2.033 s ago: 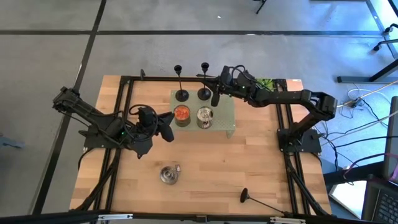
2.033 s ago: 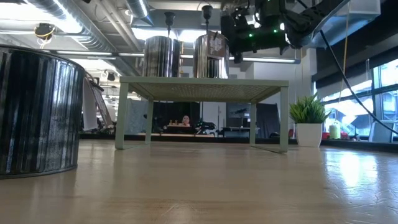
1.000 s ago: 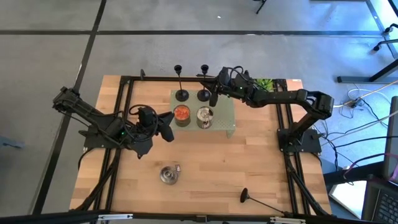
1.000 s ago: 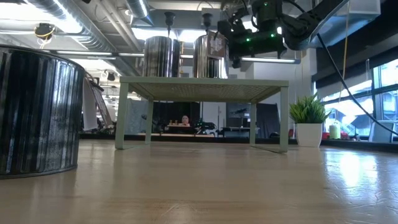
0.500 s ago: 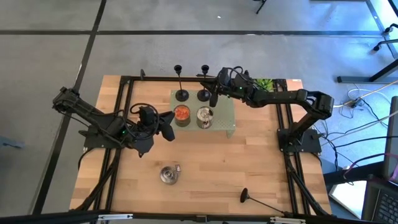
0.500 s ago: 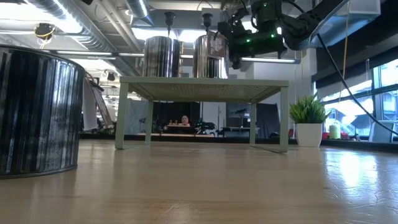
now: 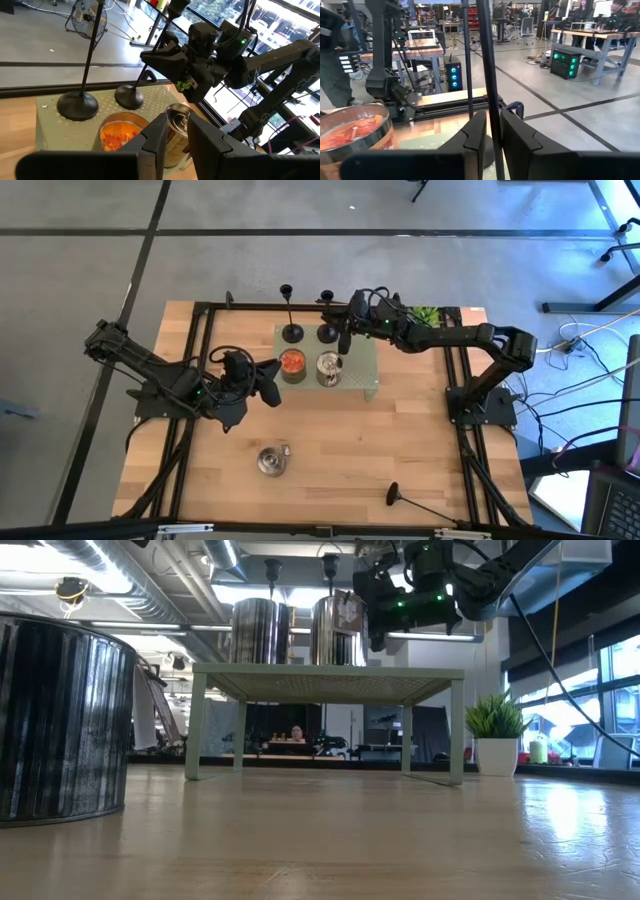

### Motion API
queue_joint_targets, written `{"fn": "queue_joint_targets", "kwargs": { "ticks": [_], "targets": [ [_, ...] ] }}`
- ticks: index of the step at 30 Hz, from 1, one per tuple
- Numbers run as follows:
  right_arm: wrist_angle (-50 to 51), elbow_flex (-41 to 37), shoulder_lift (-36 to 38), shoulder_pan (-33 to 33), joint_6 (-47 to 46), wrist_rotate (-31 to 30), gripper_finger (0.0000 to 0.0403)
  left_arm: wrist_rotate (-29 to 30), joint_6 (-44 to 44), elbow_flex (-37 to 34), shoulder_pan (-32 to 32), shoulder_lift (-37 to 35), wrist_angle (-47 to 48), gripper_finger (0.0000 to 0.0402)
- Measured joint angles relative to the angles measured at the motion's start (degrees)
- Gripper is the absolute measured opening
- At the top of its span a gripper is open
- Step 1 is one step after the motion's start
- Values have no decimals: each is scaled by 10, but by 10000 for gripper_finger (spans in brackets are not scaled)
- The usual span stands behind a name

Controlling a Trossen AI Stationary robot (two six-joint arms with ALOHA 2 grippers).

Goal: Pick & Place candle stick holders
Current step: Put the top candle holder on the shelf aligned with the other candle holder

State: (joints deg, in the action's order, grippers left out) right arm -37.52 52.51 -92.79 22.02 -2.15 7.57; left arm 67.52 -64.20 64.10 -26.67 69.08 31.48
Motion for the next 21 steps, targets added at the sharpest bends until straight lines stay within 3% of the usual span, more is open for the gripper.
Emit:
{"fn": "queue_joint_targets", "kwargs": {
  "ticks": [16, 21],
  "targets": [
    [0, 0, 0, 0, 0, -19, 123, -3, -1, 0, 0, 0, -5, 70],
    [0, 0, 0, -1, 0, -52, 139, -3, -1, 0, 0, 0, -9, 70]
  ]
}}
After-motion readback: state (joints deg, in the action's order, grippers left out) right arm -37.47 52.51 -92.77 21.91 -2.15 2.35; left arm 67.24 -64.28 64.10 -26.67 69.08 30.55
